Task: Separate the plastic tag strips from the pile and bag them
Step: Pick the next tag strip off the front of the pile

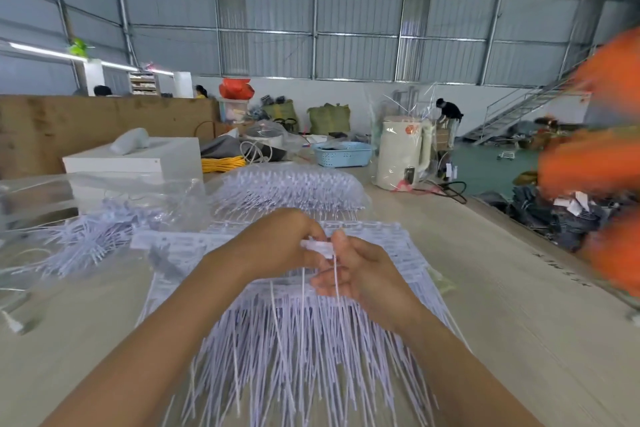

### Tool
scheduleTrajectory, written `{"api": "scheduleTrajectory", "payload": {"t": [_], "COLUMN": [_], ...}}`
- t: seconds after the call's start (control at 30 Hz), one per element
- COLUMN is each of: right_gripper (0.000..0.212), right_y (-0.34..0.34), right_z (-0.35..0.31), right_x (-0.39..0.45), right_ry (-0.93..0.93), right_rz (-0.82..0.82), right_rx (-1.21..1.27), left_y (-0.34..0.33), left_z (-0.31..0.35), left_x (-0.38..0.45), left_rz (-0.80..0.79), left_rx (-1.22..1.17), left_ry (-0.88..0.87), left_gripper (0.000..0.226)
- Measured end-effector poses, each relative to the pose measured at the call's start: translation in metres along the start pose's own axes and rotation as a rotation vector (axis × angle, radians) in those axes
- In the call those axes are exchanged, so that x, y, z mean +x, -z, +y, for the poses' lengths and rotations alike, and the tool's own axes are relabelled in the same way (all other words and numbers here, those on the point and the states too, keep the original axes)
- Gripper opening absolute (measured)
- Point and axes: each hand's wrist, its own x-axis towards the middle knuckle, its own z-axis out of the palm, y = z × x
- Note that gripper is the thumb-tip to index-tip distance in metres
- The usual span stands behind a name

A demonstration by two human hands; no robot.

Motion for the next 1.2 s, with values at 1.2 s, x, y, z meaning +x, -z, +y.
{"api": "scheduleTrajectory", "payload": {"t": [1.2], "right_gripper": [0.014], "right_y": [0.018], "right_z": [-0.011], "right_x": [0.001], "right_ry": [0.279], "right_rz": [0.228], "right_rx": [-0.384], "left_y": [-0.018], "left_z": [0.006], "left_x": [0.014], "left_rz": [0.052], "left_rx": [-0.658], "left_ry": [0.186], "left_gripper": [0.037]}}
